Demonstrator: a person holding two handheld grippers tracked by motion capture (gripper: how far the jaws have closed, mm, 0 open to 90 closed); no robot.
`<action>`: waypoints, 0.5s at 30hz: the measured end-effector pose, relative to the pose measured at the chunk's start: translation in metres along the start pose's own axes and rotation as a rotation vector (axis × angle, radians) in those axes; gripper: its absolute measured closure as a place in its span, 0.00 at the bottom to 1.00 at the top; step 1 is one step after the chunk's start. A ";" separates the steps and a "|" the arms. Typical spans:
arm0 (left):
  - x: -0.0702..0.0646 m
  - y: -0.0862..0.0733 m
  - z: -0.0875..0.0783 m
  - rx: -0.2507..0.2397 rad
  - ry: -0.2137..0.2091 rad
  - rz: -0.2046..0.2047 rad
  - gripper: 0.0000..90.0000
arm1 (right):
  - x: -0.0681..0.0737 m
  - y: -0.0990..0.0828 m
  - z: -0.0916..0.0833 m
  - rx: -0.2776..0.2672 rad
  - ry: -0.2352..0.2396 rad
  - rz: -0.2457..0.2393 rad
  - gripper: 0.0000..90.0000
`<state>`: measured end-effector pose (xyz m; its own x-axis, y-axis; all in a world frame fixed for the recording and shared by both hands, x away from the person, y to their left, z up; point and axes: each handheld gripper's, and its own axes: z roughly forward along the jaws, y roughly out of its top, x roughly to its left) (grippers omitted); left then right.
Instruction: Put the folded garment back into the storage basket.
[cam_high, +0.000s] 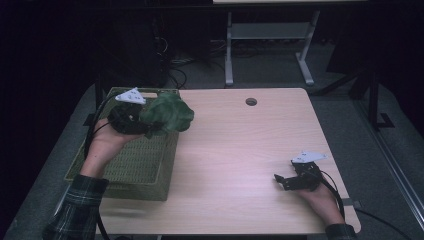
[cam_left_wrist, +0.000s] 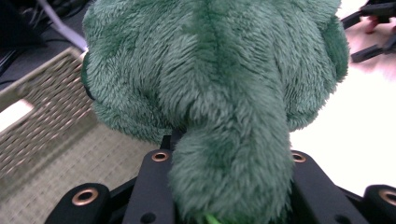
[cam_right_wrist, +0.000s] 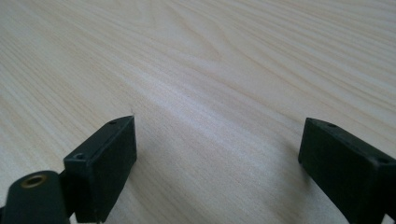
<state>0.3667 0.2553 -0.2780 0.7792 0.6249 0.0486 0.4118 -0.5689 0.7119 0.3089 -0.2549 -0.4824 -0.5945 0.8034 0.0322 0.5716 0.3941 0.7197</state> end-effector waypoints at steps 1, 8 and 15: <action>0.002 -0.003 -0.001 0.000 0.009 -0.006 0.77 | 0.000 0.000 0.000 0.000 0.000 0.001 0.12; 0.019 -0.029 -0.005 0.011 0.069 -0.054 0.77 | 0.000 0.000 0.000 0.000 0.000 -0.001 0.12; 0.036 -0.061 0.003 0.044 0.105 -0.098 0.77 | 0.000 0.000 0.000 0.000 -0.001 0.001 0.12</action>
<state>0.3710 0.3111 -0.3212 0.6814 0.7298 0.0551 0.5056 -0.5238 0.6855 0.3090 -0.2548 -0.4825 -0.5939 0.8039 0.0323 0.5721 0.3937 0.7195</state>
